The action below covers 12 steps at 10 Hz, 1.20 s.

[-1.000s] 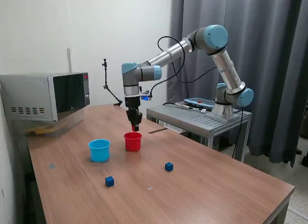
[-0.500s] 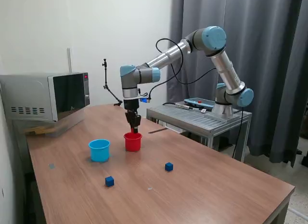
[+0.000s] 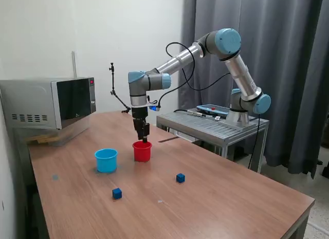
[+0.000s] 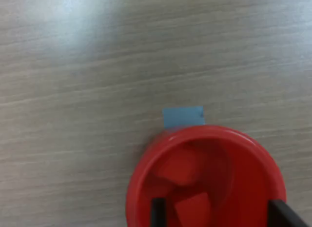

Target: Place red objects in the red bin, and blue objects in the blue bin.

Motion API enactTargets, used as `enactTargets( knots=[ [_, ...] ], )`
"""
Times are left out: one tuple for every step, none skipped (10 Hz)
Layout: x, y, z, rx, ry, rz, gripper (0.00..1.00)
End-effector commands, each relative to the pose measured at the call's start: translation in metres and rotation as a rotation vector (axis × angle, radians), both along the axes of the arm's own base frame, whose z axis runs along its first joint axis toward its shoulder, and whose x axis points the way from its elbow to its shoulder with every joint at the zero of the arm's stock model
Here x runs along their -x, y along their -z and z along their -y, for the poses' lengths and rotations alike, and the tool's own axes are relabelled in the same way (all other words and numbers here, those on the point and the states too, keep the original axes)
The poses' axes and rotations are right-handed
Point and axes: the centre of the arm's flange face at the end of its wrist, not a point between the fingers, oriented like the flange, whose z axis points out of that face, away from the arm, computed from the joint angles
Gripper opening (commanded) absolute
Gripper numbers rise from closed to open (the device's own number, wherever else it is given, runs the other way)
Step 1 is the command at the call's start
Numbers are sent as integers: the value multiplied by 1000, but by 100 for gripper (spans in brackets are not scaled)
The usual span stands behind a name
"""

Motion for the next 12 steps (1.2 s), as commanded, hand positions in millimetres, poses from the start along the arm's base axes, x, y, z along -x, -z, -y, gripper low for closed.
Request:
enactTargets(
  knots=[
    [2,-3,2,-7,2,-6,100],
    [2,-3,4,-7,-1,-6,100],
    [3,-3,5,-8,-2,-5,100],
    [5,-3,20,-9,-19,-7,100],
    [8,-4,41,-10,-33,-7,100],
    [9,-5,58,-11,-51,-8,100],
    [10,-9,76,-11,-76,-13,100],
    [11,-14,103,-12,-111,-20,100],
    [11,-17,120,-13,-136,-25,100],
    [10,-19,139,-15,-139,-26,100],
    [9,-19,154,-14,-121,-24,100],
    [7,-18,173,-10,-123,-23,100]
  ],
)
